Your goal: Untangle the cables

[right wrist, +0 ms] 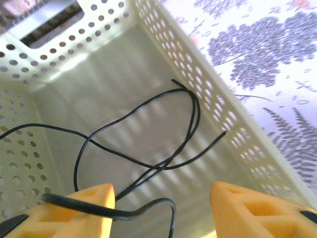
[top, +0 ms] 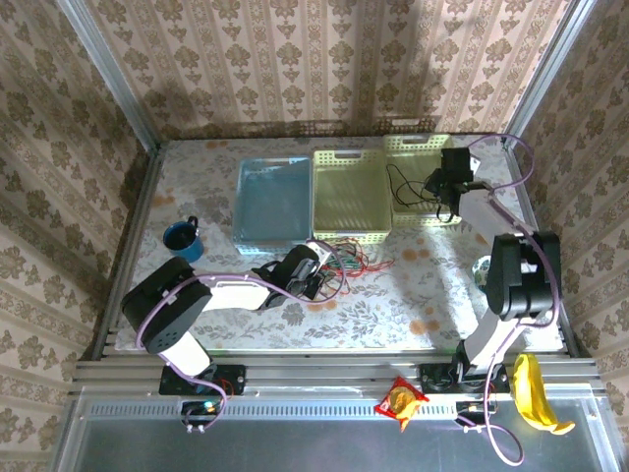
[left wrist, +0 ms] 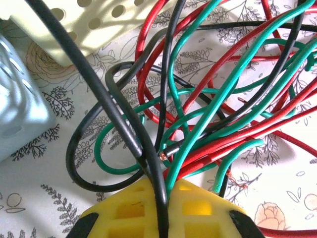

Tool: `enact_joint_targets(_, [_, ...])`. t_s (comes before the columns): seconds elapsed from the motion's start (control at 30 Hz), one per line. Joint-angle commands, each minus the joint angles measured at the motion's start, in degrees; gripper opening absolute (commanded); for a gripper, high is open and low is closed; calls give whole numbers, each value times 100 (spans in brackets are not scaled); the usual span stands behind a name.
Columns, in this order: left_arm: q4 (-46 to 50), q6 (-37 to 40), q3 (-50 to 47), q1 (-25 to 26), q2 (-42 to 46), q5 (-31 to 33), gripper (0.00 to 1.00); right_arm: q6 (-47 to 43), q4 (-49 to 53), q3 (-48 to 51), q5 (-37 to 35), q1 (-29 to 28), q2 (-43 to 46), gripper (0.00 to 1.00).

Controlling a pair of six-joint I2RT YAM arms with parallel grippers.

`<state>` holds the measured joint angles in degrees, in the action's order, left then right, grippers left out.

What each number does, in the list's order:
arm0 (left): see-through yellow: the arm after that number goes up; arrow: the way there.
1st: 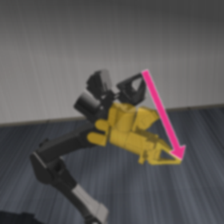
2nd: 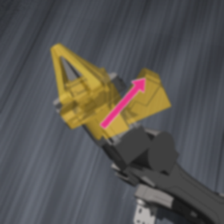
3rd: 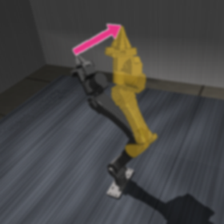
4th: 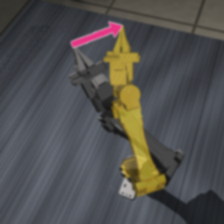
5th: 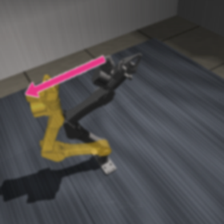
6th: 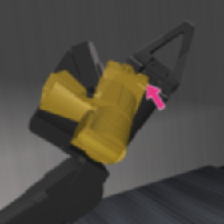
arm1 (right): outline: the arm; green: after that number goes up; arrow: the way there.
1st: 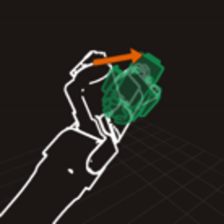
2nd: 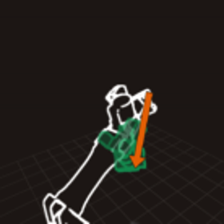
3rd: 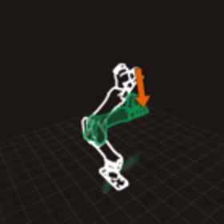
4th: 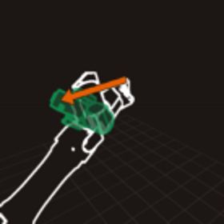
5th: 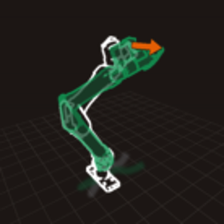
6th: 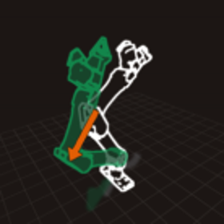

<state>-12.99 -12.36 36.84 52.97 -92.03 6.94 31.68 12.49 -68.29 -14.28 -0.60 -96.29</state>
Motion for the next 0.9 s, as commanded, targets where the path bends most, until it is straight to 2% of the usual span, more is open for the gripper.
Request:
enact_joint_targets(0.0, [378,177,-38,63,260,-222,0,-93,140,340,-256,-63,767,55])
enact_joint_targets(0.27, [412,290,75,55,475,-448,0,-655,161,1129,448,-687,1812,56])
enact_joint_targets(0.4, [401,312,78,43,498,-531,0,-618,151,1158,924,-782,1851,56])
enact_joint_targets(0.57, [386,338,78,7,519,-696,0,-804,334,1074,1570,-1219,1725,57])
enact_joint_targets(0.7, [368,298,65,-6,518,-672,0,-642,454,1162,1192,-1208,1770,57])
enact_joint_targets(0.87, [379,304,73,-4,493,-650,0,-240,963,878,637,-543,1730,56])
